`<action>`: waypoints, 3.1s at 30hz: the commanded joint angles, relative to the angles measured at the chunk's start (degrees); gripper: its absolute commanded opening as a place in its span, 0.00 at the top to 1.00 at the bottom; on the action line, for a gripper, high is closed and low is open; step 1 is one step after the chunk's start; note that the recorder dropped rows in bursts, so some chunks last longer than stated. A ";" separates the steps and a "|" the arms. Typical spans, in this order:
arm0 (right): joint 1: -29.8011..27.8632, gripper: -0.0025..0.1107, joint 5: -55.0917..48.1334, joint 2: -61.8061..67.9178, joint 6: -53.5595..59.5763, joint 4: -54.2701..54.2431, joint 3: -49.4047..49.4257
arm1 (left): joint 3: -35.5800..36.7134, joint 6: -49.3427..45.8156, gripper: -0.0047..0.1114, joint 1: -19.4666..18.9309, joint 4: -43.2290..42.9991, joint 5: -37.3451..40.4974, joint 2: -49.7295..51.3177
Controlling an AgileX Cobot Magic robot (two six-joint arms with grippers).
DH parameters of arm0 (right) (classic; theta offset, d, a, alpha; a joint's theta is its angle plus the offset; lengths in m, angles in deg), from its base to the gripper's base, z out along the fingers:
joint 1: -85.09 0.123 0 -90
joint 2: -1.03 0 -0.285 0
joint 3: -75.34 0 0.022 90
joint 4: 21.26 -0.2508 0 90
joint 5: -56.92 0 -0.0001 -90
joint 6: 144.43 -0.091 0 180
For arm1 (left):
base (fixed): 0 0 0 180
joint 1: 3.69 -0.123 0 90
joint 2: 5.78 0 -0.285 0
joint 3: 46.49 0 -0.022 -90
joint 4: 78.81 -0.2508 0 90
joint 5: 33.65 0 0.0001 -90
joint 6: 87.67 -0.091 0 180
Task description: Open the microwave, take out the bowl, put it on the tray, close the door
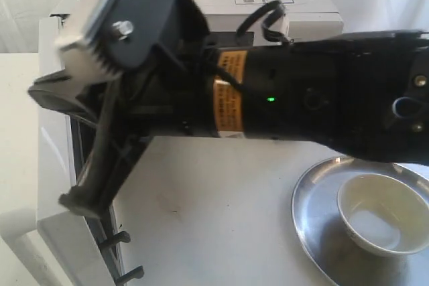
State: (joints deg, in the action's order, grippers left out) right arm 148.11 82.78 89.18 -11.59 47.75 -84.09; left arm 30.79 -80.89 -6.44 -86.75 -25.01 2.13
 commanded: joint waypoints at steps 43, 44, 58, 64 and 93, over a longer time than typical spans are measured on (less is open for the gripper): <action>9.94 0.98 -42.50 -6.24 0.48 -2.52 -4.14 | -0.06 0.37 0.96 0.05 0.20 -0.10 -0.12; 11.08 0.98 -38.53 -9.03 0.48 -4.38 -2.21 | -0.06 0.37 0.96 0.05 0.20 -0.10 -0.12; 16.86 0.98 -32.28 -41.00 -14.22 -9.39 20.54 | -0.06 0.37 0.96 0.05 0.20 -0.10 -0.12; 16.86 0.98 -31.90 -49.12 -15.95 -9.39 20.83 | -0.06 0.37 0.96 0.05 0.20 -0.10 -0.12; -40.96 0.98 -28.72 -80.36 -24.90 6.18 47.86 | -0.06 0.37 0.96 0.05 0.20 -0.10 -0.12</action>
State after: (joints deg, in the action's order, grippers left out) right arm 111.97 50.74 9.16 -35.29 53.34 -38.62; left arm 30.79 -80.89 -6.44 -86.75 -25.01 2.13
